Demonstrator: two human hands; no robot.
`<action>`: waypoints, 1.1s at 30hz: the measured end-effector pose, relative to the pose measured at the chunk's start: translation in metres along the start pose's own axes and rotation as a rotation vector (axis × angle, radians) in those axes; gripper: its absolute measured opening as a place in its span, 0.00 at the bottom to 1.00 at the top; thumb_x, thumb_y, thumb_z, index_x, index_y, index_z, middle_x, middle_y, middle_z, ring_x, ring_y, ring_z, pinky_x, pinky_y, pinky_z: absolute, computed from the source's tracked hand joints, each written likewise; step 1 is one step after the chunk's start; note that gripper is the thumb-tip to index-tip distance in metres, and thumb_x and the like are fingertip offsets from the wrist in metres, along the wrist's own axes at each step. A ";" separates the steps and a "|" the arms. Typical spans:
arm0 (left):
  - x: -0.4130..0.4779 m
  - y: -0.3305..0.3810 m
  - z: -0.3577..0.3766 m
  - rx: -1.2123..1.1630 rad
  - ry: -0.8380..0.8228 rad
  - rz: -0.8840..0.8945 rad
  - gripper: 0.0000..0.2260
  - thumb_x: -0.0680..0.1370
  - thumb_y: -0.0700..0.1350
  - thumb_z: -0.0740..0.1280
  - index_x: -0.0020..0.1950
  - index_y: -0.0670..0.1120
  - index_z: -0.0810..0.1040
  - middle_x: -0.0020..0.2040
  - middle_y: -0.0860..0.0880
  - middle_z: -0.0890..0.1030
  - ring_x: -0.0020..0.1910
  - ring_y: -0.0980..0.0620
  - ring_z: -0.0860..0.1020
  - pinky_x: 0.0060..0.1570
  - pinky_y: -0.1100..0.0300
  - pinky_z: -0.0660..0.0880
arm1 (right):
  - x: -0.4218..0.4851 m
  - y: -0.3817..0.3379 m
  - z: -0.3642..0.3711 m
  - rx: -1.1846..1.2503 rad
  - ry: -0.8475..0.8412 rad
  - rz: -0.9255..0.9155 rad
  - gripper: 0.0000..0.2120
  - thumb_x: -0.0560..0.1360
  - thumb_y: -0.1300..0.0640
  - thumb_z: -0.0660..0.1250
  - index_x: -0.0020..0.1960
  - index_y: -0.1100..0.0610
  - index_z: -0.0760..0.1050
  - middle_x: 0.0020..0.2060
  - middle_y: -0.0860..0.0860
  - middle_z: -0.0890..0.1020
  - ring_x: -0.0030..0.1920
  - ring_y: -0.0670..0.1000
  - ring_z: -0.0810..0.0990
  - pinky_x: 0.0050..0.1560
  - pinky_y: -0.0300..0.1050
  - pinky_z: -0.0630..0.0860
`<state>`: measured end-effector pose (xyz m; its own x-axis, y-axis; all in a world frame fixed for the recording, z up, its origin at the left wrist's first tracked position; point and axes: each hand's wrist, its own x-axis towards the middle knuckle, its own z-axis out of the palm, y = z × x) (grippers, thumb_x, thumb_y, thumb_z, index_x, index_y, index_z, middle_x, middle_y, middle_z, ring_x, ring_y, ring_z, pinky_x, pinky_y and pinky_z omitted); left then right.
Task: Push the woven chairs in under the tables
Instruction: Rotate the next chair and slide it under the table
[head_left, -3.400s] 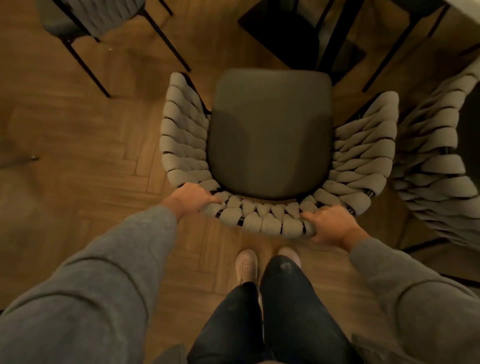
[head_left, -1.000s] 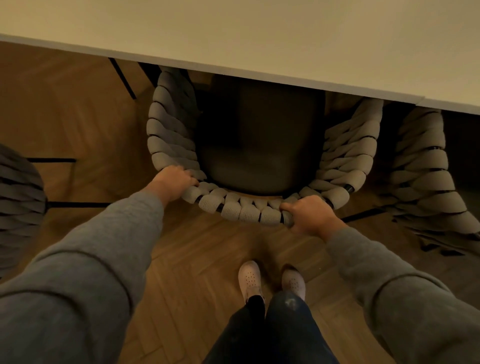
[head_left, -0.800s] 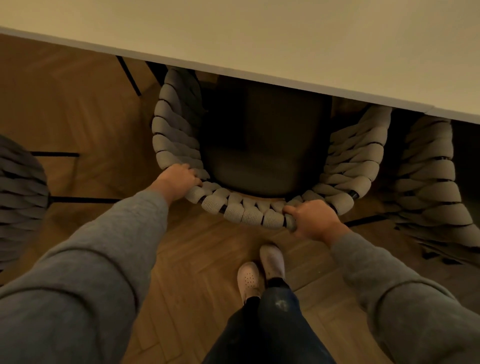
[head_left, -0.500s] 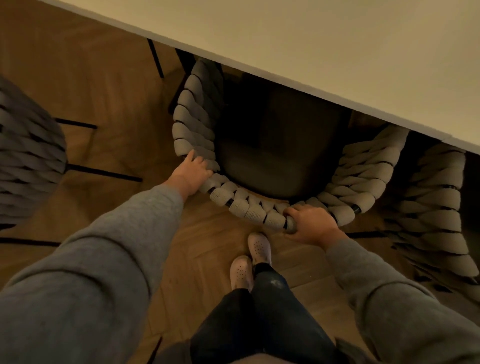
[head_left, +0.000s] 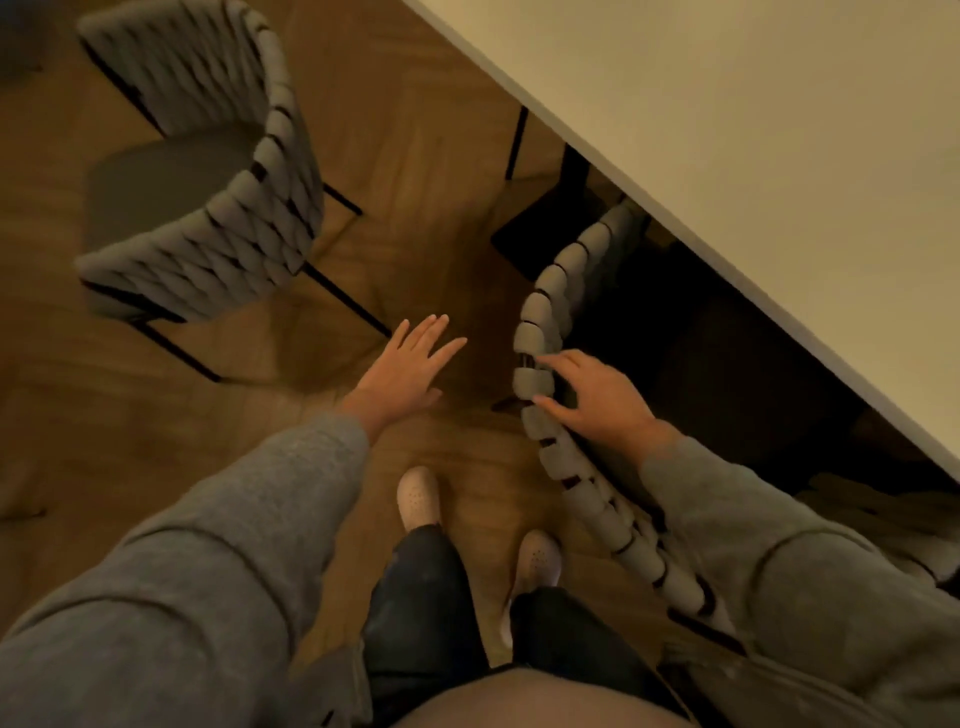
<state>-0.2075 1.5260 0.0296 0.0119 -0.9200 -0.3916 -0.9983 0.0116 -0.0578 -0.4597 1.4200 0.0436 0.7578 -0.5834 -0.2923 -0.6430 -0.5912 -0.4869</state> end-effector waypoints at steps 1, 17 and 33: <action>-0.004 -0.018 -0.003 -0.004 -0.002 -0.040 0.36 0.79 0.50 0.64 0.80 0.50 0.45 0.79 0.41 0.44 0.78 0.44 0.43 0.76 0.45 0.44 | 0.023 -0.013 -0.004 -0.035 0.014 -0.047 0.26 0.78 0.43 0.64 0.73 0.46 0.64 0.67 0.48 0.72 0.64 0.49 0.73 0.62 0.45 0.72; 0.024 -0.338 -0.008 -0.297 0.139 -0.572 0.38 0.75 0.53 0.69 0.79 0.48 0.53 0.79 0.41 0.52 0.78 0.42 0.49 0.74 0.42 0.47 | 0.379 -0.186 -0.046 -0.374 -0.116 -0.340 0.33 0.76 0.48 0.69 0.76 0.50 0.59 0.72 0.56 0.65 0.71 0.57 0.66 0.69 0.52 0.68; 0.190 -0.432 -0.019 -1.041 -0.148 -0.741 0.42 0.71 0.60 0.72 0.78 0.46 0.56 0.72 0.45 0.68 0.68 0.44 0.70 0.64 0.49 0.71 | 0.692 -0.253 -0.099 -0.935 -0.337 -0.821 0.31 0.79 0.66 0.56 0.79 0.54 0.49 0.78 0.59 0.48 0.78 0.58 0.46 0.77 0.59 0.46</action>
<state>0.2246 1.3385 -0.0022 0.5196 -0.5231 -0.6756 -0.3247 -0.8522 0.4102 0.2161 1.1110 0.0460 0.8690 0.2228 -0.4418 0.2927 -0.9514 0.0960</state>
